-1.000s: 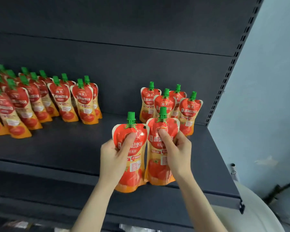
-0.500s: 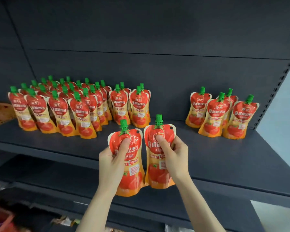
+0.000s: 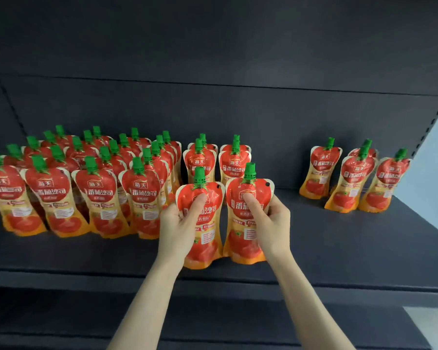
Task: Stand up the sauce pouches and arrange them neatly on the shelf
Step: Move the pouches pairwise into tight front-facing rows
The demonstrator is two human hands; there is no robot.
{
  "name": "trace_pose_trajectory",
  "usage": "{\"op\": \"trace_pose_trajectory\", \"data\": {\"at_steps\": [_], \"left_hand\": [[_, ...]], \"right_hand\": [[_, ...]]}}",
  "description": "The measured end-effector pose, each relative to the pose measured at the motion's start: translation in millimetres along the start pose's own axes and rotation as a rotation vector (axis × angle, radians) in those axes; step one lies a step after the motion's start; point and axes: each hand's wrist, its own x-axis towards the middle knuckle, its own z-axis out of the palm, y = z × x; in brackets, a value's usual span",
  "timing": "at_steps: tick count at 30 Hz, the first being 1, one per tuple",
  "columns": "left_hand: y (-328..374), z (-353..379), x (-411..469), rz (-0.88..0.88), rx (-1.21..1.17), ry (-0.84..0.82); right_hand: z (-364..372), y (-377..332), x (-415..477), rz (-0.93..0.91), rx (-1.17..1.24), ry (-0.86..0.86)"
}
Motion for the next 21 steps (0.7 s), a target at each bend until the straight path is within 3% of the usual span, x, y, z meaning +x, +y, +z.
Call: {"op": "trace_pose_trajectory", "data": {"at_steps": [12, 21], "left_hand": [[-39.5, 11.0, 98.5, -0.026, 0.016, -0.021], [-69.6, 8.1, 99.3, -0.06, 0.019, -0.129]], "right_hand": [[29.6, 45.0, 86.4, 0.035, -0.024, 0.009], [31.5, 71.6, 78.1, 0.068, -0.022, -0.001]]}}
